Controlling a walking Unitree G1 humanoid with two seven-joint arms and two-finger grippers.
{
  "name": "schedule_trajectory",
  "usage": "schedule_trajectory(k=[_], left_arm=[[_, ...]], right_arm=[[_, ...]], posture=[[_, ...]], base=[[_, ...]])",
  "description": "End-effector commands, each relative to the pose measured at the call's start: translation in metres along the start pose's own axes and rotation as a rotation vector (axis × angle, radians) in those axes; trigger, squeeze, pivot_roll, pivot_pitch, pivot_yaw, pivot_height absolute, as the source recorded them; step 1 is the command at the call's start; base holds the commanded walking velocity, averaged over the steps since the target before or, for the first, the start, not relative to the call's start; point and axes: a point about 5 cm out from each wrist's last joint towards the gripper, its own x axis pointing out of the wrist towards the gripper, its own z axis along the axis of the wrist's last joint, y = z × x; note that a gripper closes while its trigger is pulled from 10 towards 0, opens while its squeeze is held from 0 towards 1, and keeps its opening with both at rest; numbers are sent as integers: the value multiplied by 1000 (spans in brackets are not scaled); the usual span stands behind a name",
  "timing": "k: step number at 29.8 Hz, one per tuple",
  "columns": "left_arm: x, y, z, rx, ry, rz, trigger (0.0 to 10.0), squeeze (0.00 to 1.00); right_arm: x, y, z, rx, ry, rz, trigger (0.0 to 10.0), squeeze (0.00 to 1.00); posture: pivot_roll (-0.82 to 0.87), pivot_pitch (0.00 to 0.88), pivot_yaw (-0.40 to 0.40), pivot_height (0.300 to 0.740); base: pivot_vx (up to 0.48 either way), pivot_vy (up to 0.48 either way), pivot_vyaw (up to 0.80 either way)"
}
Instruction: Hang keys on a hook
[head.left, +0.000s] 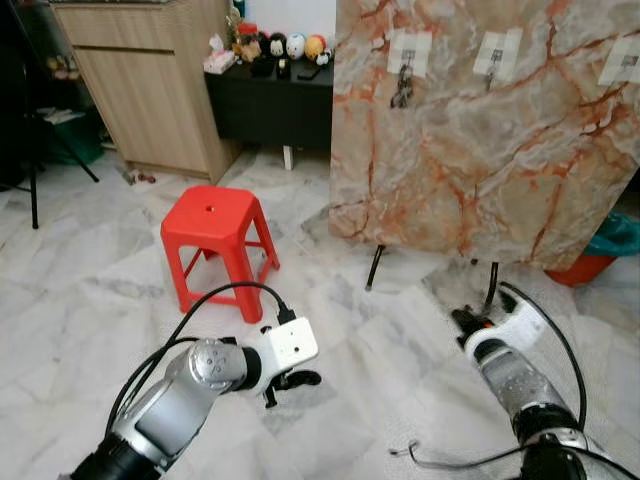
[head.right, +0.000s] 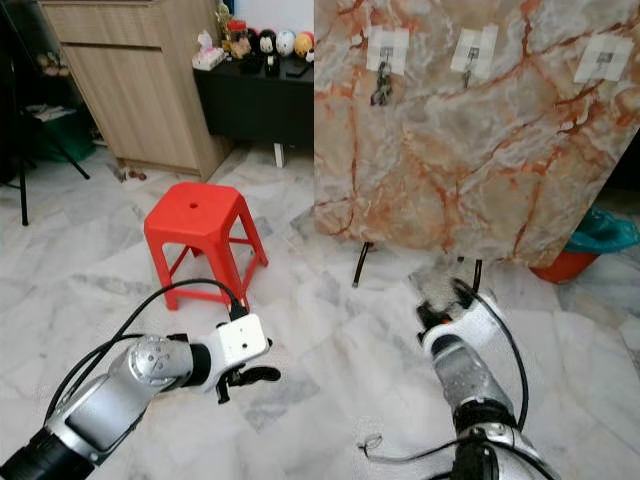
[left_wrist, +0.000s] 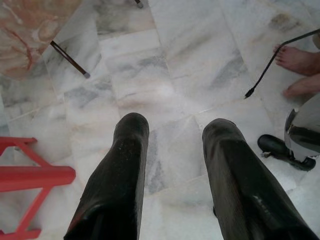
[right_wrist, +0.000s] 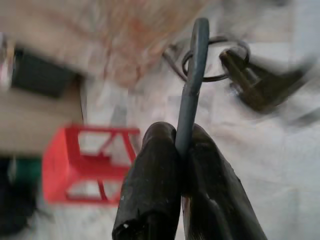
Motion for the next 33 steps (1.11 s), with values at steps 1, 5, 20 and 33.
schedule_trajectory(k=[1, 5, 20, 33], left_arm=[[-4, 2, 2, 18, -4, 12, 10000, 0], [-4, 5, 3, 37, -5, 25, 10000, 0], [-1, 24, 18, 58, -92, 207, 10000, 0], [5, 31, 32, 24, -185, 293, 10000, 0]], right_arm=[[2, 16, 11, 98, -83, 11, 0, 0], [2, 41, 29, 289, -220, 34, 0, 0], [-18, 114, 34, 565, -411, 208, 0, 0], [-26, 136, 31, 344, -380, 279, 10000, 0]], posture=[[4, 11, 0, 740], [-3, 7, 2, 740], [-6, 0, 6, 740], [-17, 0, 4, 740]], base=[[0, 0, 0], [0, 0, 0], [0, 0, 0], [0, 0, 0]])
